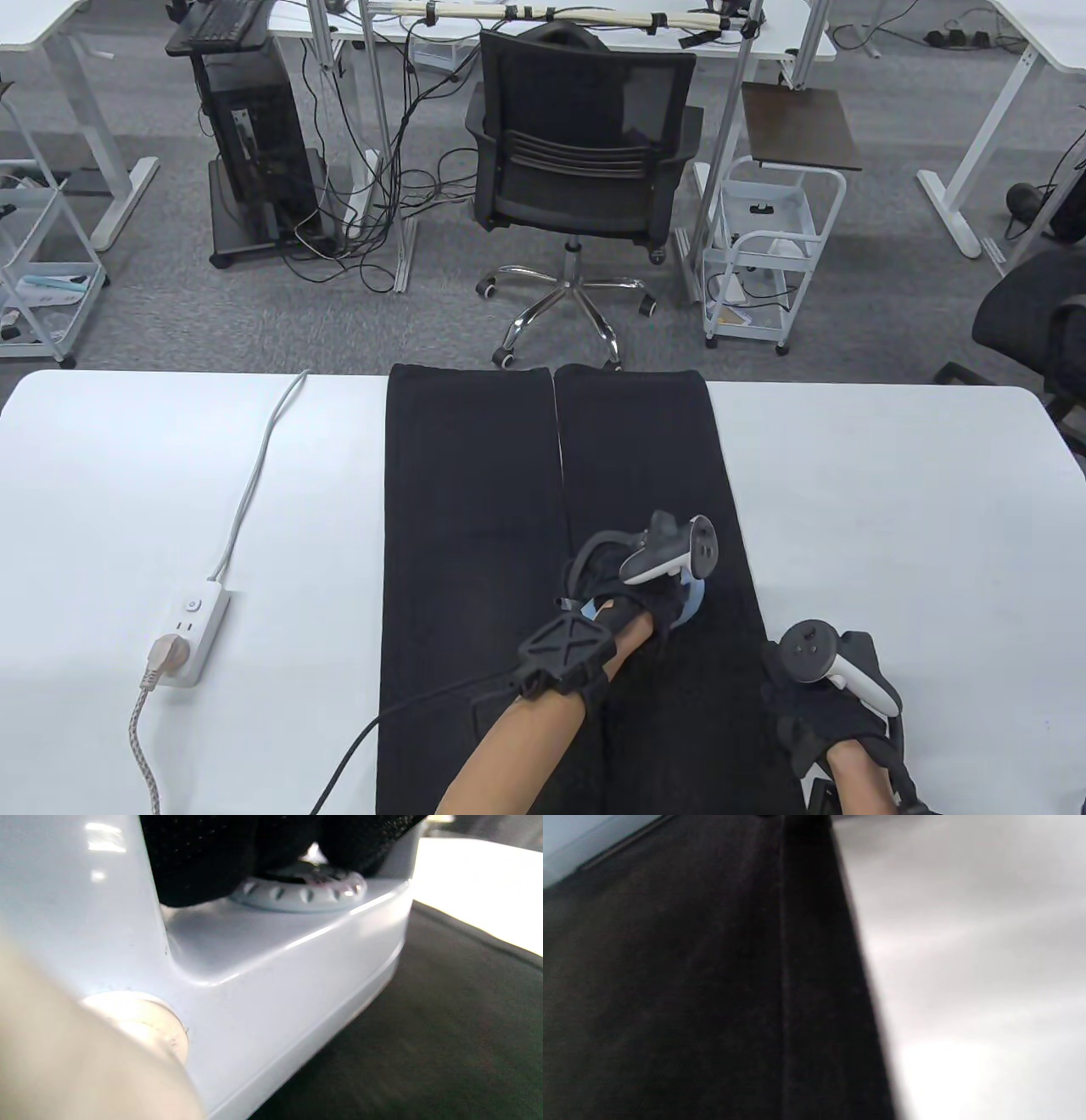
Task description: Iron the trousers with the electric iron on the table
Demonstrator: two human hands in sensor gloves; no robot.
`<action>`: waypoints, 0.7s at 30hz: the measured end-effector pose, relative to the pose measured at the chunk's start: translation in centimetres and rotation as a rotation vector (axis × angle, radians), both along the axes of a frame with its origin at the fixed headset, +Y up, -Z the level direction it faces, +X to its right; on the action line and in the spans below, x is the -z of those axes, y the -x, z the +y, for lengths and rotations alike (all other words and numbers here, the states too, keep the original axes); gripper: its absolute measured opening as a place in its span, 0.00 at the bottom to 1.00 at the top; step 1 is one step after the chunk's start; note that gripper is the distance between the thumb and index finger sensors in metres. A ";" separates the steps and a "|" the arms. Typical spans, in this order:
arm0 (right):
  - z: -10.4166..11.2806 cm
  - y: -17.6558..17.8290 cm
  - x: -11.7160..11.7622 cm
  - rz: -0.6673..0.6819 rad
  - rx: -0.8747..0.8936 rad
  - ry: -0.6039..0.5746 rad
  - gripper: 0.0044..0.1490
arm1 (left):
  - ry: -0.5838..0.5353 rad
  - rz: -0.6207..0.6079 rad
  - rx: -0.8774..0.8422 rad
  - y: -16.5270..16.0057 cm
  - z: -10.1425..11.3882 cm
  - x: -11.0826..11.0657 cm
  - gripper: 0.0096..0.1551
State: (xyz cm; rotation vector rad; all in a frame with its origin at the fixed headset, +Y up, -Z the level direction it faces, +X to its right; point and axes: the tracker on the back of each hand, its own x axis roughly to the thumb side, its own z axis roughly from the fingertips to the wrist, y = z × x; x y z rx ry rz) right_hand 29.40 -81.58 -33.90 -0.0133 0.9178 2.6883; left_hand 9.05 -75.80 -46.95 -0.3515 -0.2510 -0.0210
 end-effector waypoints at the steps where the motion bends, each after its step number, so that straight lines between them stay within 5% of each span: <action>1: 0.0 0.1 0.0 0.002 -0.003 0.000 0.41 | 0.004 0.019 -0.001 0.2 0.0 0.5 0.24; 4: 0.1 0.3 0.0 0.013 -0.005 -0.002 0.41 | 0.024 0.038 -0.005 0.6 0.0 1.4 0.24; 10: 0.2 0.2 0.0 0.011 0.008 0.003 0.41 | -0.017 0.011 0.028 0.0 0.0 -0.3 0.25; 21: 0.3 -0.6 0.2 -0.021 0.050 -0.003 0.40 | -0.019 -0.203 0.026 -2.8 -0.3 -8.5 0.25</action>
